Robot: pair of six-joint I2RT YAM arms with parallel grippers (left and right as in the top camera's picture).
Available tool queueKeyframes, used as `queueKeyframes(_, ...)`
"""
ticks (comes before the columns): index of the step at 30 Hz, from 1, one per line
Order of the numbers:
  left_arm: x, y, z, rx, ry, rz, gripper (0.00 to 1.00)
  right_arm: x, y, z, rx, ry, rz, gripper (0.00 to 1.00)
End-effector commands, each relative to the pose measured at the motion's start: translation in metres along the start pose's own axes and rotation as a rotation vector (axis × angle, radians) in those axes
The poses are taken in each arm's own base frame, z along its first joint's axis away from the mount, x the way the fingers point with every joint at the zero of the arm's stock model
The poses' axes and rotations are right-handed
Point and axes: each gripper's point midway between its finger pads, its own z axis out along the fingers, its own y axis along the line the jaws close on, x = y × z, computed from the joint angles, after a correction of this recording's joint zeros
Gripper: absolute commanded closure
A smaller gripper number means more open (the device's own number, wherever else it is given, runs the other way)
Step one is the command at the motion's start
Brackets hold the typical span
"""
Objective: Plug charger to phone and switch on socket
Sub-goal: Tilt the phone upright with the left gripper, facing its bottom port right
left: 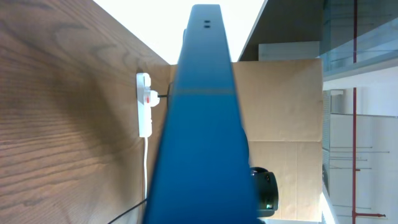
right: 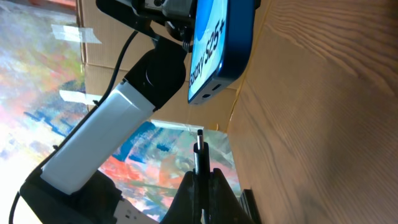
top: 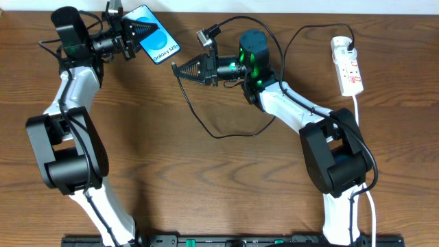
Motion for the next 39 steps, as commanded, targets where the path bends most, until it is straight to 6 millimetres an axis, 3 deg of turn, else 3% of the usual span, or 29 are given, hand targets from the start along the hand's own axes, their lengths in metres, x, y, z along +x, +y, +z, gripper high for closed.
queueKeyframes(1, 0.003, -0.028, -0.003, 0.017, 0.015, 0.074, 0.93, -0.003, -0.002, -0.001, 0.004, -0.014, 0.024, 0.99)
queueKeyframes(14, 0.013, -0.031, 0.016, 0.024, 0.055, 0.09, 0.93, -0.002, -0.001, -0.001, 0.001, -0.004, 0.039, 0.99)
queueKeyframes(39, 0.017, -0.037, 0.009, 0.04, 0.089, 0.138, 0.93, 0.001, 0.0, -0.016, -0.013, 0.044, -0.029, 0.99)
